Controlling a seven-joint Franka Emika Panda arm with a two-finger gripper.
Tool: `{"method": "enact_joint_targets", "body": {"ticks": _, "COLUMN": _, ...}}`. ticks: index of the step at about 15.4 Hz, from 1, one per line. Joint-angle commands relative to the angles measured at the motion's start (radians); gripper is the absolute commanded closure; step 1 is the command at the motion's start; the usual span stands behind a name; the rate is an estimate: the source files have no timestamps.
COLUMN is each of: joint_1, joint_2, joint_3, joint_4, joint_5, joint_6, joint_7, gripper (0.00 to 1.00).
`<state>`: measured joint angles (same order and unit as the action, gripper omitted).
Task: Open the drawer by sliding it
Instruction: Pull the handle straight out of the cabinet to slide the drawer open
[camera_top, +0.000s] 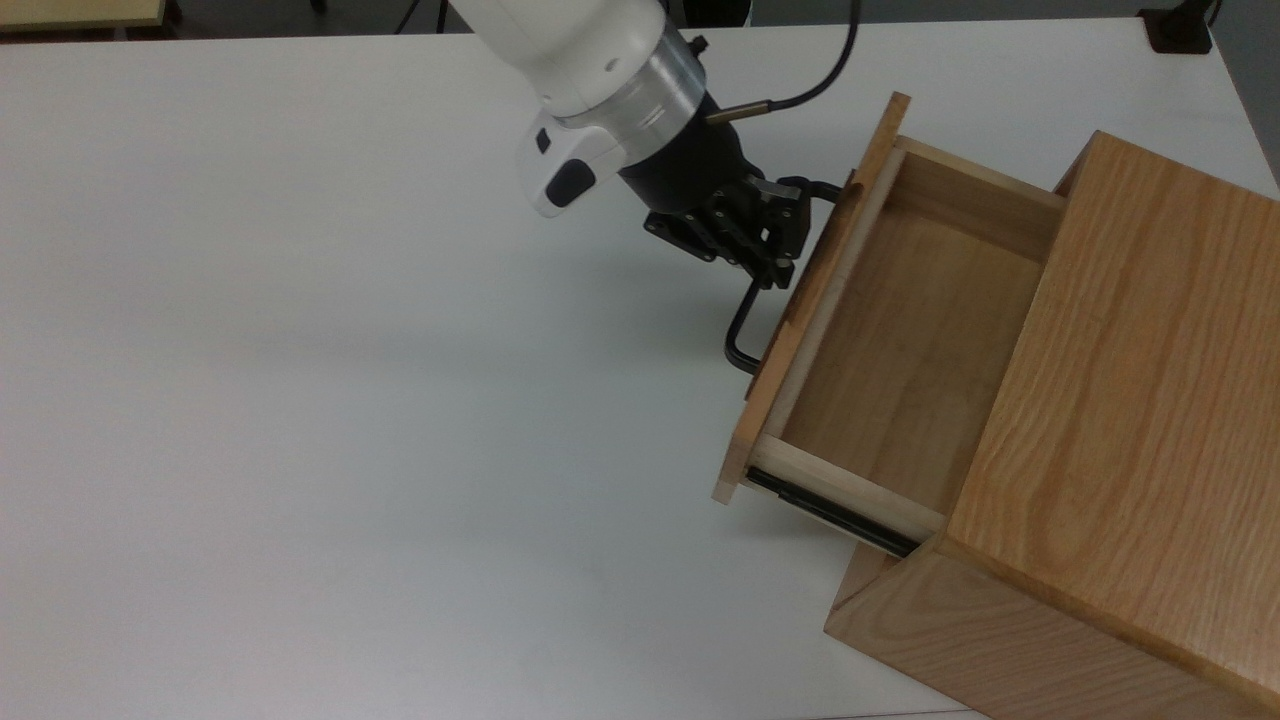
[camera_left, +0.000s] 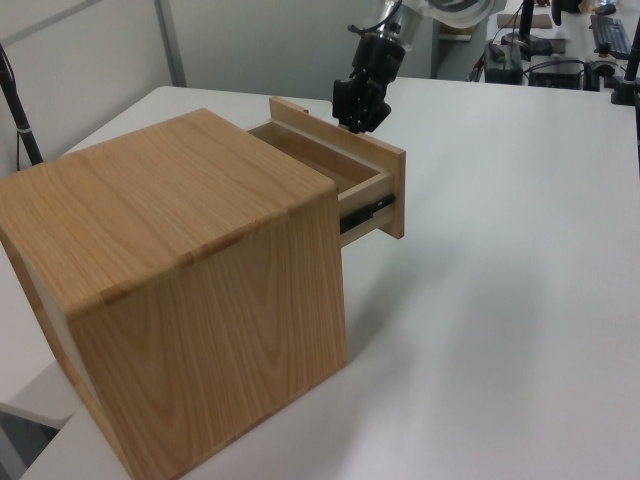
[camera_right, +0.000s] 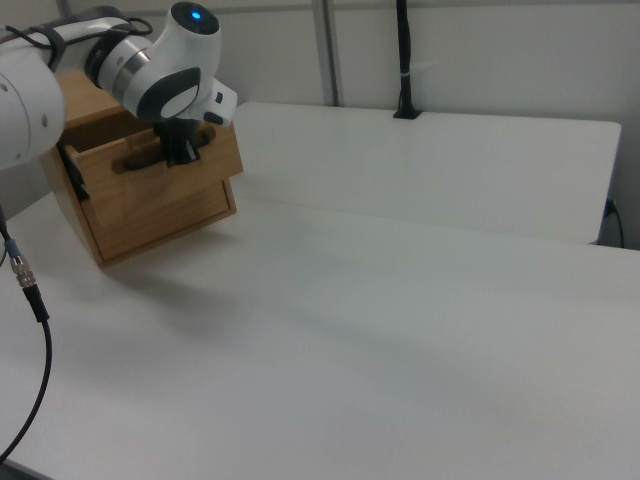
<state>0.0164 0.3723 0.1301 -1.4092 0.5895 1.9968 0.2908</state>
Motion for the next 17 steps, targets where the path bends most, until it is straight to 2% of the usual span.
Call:
{"method": "enact_joint_targets", "body": {"ticks": 1, "joint_1": -0.033, "joint_2": -0.076, "joint_3": -0.010, "joint_4": -0.042, "joint_5": -0.007, "joint_6": -0.027, "joint_7": -0.067, "gripper": 1.00}}
{"method": "enact_joint_targets", "body": {"ticks": 10, "joint_1": -0.053, "joint_2": -0.105, "joint_3": -0.078, "joint_4": -0.045, "joint_5": -0.028, "joint_6": -0.111, "joint_7": -0.139, "gripper": 0.99}}
{"method": "enact_joint_targets", "body": {"ticks": 13, "joint_1": -0.073, "joint_2": -0.108, "joint_3": -0.081, "joint_4": -0.057, "joint_5": -0.028, "joint_6": -0.127, "joint_7": -0.159, "gripper": 0.95}}
{"method": "enact_joint_targets", "body": {"ticks": 14, "joint_1": -0.073, "joint_2": -0.108, "joint_3": -0.083, "joint_4": -0.057, "joint_5": -0.028, "joint_6": -0.131, "joint_7": -0.166, "gripper": 0.72}}
{"method": "enact_joint_targets", "body": {"ticks": 15, "joint_1": -0.075, "joint_2": -0.110, "joint_3": -0.083, "joint_4": -0.057, "joint_5": -0.028, "joint_6": -0.133, "joint_7": -0.160, "gripper": 0.03}}
{"method": "enact_joint_targets", "body": {"ticks": 17, "joint_1": -0.075, "joint_2": -0.116, "joint_3": -0.083, "joint_4": -0.056, "joint_5": -0.030, "joint_6": -0.136, "joint_7": -0.162, "gripper": 0.00}}
